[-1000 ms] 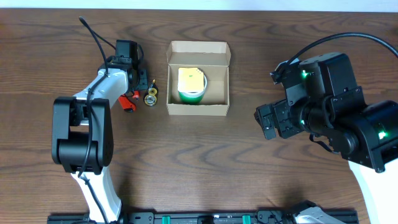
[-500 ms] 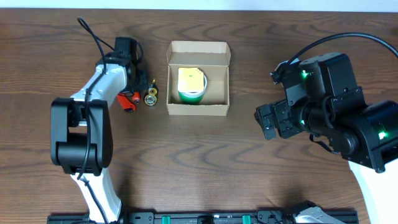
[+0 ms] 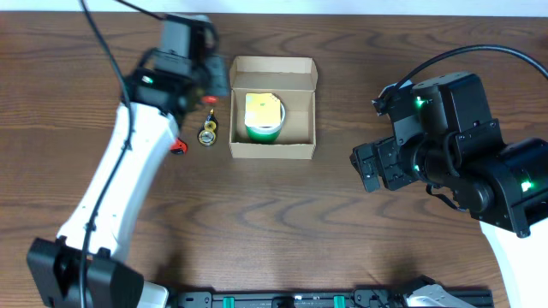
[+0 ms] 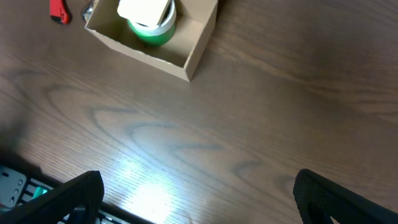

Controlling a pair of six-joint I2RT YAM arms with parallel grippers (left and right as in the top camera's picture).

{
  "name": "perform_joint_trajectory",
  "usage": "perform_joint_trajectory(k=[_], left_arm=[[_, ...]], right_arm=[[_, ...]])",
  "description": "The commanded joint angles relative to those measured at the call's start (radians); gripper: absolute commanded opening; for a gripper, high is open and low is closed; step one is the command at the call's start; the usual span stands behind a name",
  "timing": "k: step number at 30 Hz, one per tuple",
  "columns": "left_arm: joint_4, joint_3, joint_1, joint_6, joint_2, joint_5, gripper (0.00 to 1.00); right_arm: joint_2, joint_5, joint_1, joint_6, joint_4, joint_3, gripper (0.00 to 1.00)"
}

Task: Pack container
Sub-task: 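Carry red stapler into the box and release with left gripper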

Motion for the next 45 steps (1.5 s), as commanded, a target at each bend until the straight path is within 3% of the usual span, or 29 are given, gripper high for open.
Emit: perform_joint_trajectory(k=[1,6,12,20,34,36,38,39,45], left_arm=[[-0.006,0.003,-0.106,-0.103,0.023,-0.003,0.06],[0.023,0.003,-0.266,-0.181,0.086,-0.035,0.06],[0.084,0.003,-0.364,-0.229,0.179,-0.061,0.06],[0.161,0.003,-0.373,-0.275,0.266,-0.157,0.06],[0.227,0.002,-0.374,-0.271,0.287,-0.180,0.06],[0.227,0.002,-0.374,-0.272,0.287,-0.180,0.17],[0.228,0.002,-0.374,-0.272,0.287,-0.180,0.62],[0.228,0.002,-0.373,-0.272,0.287,-0.180,0.80],[0.226,0.003,-0.373,-0.270,0.278,-0.180,0.84]], right_arm=[[-0.011,0.003,-0.007,-0.012,-0.002,-0.002,0.99],[-0.011,0.003,-0.007,-0.012,-0.002,-0.002,0.99],[-0.011,0.003,-0.007,-0.012,-0.002,-0.002,0.99],[-0.011,0.003,-0.007,-0.012,-0.002,-0.002,0.99],[-0.011,0.003,-0.007,-0.012,-0.002,-0.002,0.99],[-0.011,0.003,-0.007,-0.012,-0.002,-0.002,0.99],[-0.011,0.003,-0.007,-0.012,-0.002,-0.002,0.99],[-0.011,0.003,-0.007,-0.012,-0.002,-0.002,0.99],[-0.011,0.003,-0.007,-0.012,-0.002,-0.002,0.99]])
